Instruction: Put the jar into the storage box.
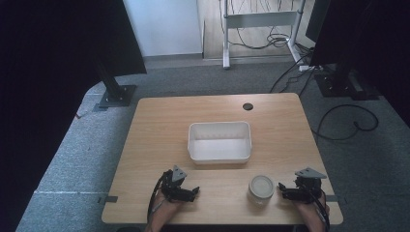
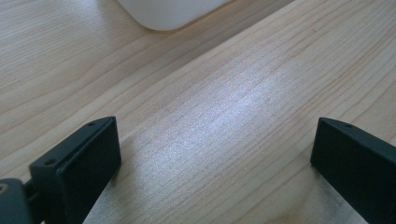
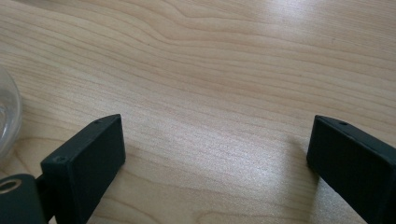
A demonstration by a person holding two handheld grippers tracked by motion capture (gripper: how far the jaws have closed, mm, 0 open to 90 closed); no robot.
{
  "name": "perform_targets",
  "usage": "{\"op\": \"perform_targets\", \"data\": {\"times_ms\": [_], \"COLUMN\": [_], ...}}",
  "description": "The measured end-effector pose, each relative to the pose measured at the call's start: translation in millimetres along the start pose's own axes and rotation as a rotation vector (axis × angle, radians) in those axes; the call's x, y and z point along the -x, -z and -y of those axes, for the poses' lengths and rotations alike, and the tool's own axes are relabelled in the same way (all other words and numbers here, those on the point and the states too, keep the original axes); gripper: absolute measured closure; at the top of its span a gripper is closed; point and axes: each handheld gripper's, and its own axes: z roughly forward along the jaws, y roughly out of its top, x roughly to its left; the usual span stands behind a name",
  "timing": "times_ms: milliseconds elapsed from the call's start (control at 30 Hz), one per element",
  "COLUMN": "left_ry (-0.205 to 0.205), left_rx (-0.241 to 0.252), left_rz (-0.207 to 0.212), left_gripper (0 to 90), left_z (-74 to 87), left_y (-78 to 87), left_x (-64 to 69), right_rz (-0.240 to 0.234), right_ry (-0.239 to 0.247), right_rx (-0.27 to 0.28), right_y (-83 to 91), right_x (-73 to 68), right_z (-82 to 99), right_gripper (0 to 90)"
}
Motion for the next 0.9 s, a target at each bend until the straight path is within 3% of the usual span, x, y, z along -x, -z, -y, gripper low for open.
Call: {"op": "perform_targets", "data": {"times_ms": [900], "left_ry": [-0.008], "left_rx": [0.017], "left_rz": [-0.013], "left_gripper": [3.5], "left_z": [1.0], "left_y": [1.6], "left_x": [0.6], "right_rz": [-0.007], "right_ry": [0.003], "right_rx": [-0.003], "right_y": [-0.3], "right_x": [0.0], "right_z": [-0.1], "right_gripper": [2.8]}}
